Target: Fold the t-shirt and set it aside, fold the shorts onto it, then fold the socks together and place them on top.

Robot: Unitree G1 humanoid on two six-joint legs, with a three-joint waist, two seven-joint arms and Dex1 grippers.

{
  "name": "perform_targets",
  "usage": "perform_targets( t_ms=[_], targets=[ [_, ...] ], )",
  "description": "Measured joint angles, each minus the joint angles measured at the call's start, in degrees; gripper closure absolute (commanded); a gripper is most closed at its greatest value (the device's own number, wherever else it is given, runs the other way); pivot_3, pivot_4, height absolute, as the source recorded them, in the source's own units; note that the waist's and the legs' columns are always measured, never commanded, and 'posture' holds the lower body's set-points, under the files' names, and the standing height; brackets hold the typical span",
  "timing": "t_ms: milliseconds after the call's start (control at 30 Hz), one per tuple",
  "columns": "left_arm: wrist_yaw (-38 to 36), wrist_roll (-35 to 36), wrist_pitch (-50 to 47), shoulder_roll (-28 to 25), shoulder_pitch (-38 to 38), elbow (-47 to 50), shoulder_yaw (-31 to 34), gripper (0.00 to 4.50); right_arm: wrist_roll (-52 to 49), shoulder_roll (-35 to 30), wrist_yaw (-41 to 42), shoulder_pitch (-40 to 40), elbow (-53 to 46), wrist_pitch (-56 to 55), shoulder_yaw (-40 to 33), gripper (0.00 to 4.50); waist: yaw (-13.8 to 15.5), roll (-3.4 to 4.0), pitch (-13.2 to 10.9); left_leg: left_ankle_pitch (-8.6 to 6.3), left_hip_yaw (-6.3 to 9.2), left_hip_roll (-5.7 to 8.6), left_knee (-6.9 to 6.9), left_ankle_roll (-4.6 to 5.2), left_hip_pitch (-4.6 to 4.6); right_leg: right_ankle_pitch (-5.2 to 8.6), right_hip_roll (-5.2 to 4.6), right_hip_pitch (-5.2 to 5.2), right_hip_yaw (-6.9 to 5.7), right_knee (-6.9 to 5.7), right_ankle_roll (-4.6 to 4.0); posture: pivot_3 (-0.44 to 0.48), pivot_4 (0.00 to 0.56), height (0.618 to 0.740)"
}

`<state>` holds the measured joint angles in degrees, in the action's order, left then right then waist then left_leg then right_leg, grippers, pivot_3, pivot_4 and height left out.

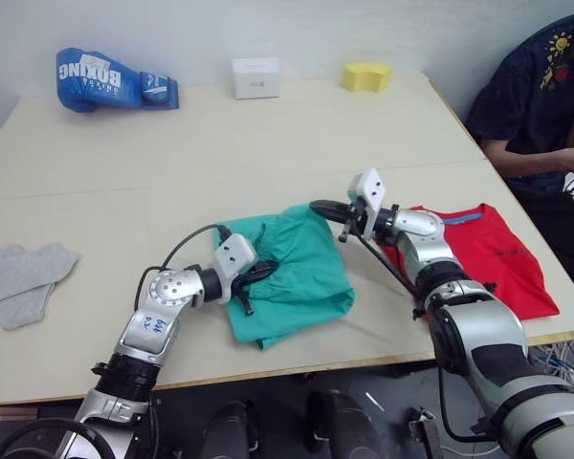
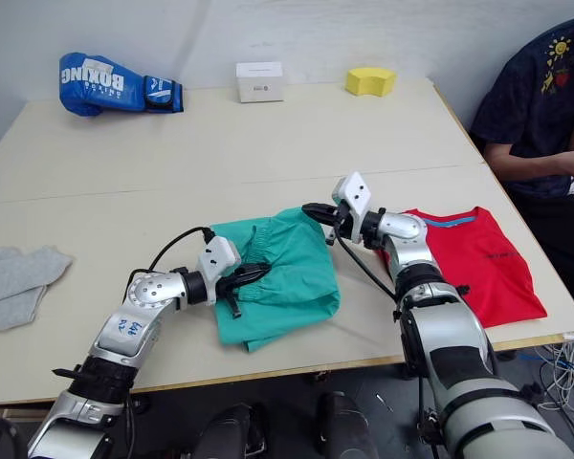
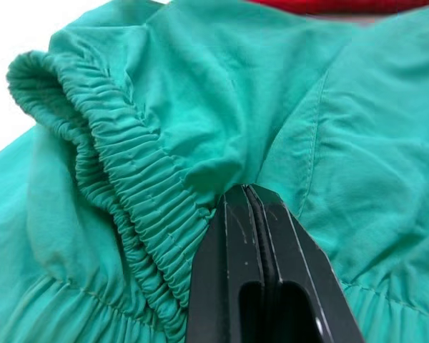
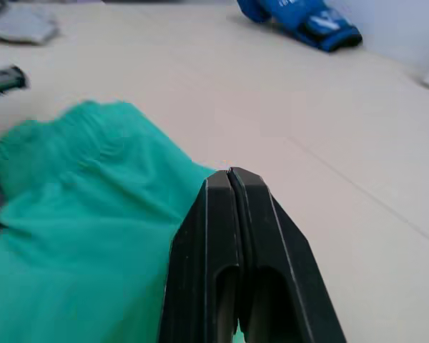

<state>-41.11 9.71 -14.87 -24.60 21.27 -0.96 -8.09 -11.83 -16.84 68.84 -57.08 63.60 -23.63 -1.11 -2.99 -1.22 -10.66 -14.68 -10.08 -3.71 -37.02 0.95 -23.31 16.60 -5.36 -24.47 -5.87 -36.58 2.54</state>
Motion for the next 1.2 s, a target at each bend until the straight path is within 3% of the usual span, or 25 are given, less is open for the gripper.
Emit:
perform_targets(
  t_ms=[167, 300, 567, 667, 800, 900, 1033, 1200],
  targets=[
    [0.4, 3.1, -2.6, 1.0, 2.9, 0.1, 3.5, 4.5, -2.6, -0.6, 5.0, 15.3, -18.9, 3.4, 1.2, 4.48, 0.7, 0.0, 0.0, -0.01, 0.05, 0.01, -0.02, 0.0, -0.03, 0.01, 0.0, 0.01, -0.04, 0.01, 0.0, 0.0, 0.15, 0.74],
    [0.4, 1.1, -3.8, 0.9, 3.2, -0.8, 1.3, 4.5, -2.2, -1.0, 4.0, 22.9, -29.0, 6.5, 3.5, 4.48, 0.8, 0.0, 0.0, -0.01, 0.02, 0.02, -0.01, -0.01, 0.01, 0.01, 0.02, -0.01, 0.0, -0.02, 0.0, 0.0, 0.15, 0.74],
    [0.3, -0.7, -6.2, -0.3, 2.0, 0.2, -1.0, 4.5, -10.3, -13.4, 6.8, 36.8, -59.3, 27.3, 5.2, 4.48, 1.3, 0.02, 0.0, -0.33, 0.12, 0.0, -0.01, -0.02, 0.04, 0.03, -0.03, 0.03, -0.01, 0.03, -0.04, 0.0, 0.15, 0.74],
    [-0.1, -0.7, -5.3, -0.4, 1.4, 0.2, -0.8, 4.5, -17.4, -17.5, 4.4, 34.5, -63.3, 41.4, 2.0, 3.93, 1.2, 0.02, 0.0, -0.37, 0.14, -0.01, -0.02, 0.15, 0.09, 0.07, -0.03, 0.02, -0.03, -0.06, -0.14, 0.0, 0.15, 0.74],
    [-1.5, -0.6, -2.6, -0.7, 0.5, -0.1, -0.6, 4.5, -25.1, -22.5, -0.1, 26.1, -62.1, 61.7, -1.4, 2.57, 1.4, 0.02, 0.0, -0.3, 0.25, -0.04, -0.02, 0.26, 0.08, 0.18, -0.05, 0.02, -0.12, -0.08, -0.33, 0.0, 0.15, 0.74],
    [-1.4, -0.6, -1.2, -0.5, 0.7, -1.2, -0.5, 4.5, -25.5, -25.5, -3.5, 18.9, -56.3, 76.8, 1.0, 1.47, 1.4, 0.02, 0.0, -0.3, 0.24, -0.04, 0.01, 0.27, 0.07, 0.21, -0.06, 0.0, -0.14, -0.08, -0.38, 0.0, 0.15, 0.74],
    [-1.4, -0.8, 0.1, -0.1, 1.0, -2.3, -0.4, 4.5, -24.2, -23.0, -6.1, 11.3, -47.3, 89.4, 5.8, 0.18, 1.2, 0.03, 0.0, -0.29, 0.2, -0.04, 0.0, 0.3, 0.03, 0.22, -0.06, -0.07, -0.14, -0.18, -0.4, 0.0, 0.15, 0.74],
    [-1.2, -1.1, 1.4, 0.5, 1.0, -2.8, -0.4, 4.5, -22.0, -17.2, -6.1, 5.1, -40.4, 95.4, 11.9, 0.04, 1.3, 0.03, 0.0, -0.27, 0.2, -0.04, -0.04, 0.32, -0.01, 0.22, -0.06, -0.08, -0.18, -0.22, -0.39, 0.0, 0.15, 0.74]
  ],
)
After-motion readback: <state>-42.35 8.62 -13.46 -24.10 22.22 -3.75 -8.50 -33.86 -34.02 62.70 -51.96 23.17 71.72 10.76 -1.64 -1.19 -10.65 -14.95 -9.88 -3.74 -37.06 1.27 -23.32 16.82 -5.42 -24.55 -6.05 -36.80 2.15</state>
